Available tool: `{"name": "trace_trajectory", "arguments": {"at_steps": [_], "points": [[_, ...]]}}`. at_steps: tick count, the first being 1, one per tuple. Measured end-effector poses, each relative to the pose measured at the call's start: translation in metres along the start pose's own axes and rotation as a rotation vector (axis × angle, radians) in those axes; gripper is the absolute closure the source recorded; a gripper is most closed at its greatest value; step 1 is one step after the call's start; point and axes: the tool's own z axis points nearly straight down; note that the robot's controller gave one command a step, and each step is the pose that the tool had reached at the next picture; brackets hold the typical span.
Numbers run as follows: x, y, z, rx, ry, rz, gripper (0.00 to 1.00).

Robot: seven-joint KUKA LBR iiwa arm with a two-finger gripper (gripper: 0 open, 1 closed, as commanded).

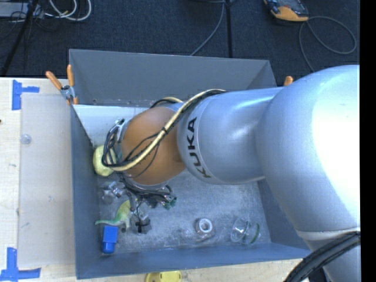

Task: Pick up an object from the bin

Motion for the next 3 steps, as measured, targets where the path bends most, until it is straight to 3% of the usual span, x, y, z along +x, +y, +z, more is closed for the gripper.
{"name": "trace_trajectory", "arguments": {"at_steps": [1, 2, 3], "points": [[-0.02, -0.002, 0.009, -0.001, -0.006, 0.01, 0.0], [0.001, 0.001, 0.0, -0.002, 0.003, 0.003, 0.0], [-0.02, -0.003, 0.009, -0.002, -0.005, 0.018, 1.0]]}}
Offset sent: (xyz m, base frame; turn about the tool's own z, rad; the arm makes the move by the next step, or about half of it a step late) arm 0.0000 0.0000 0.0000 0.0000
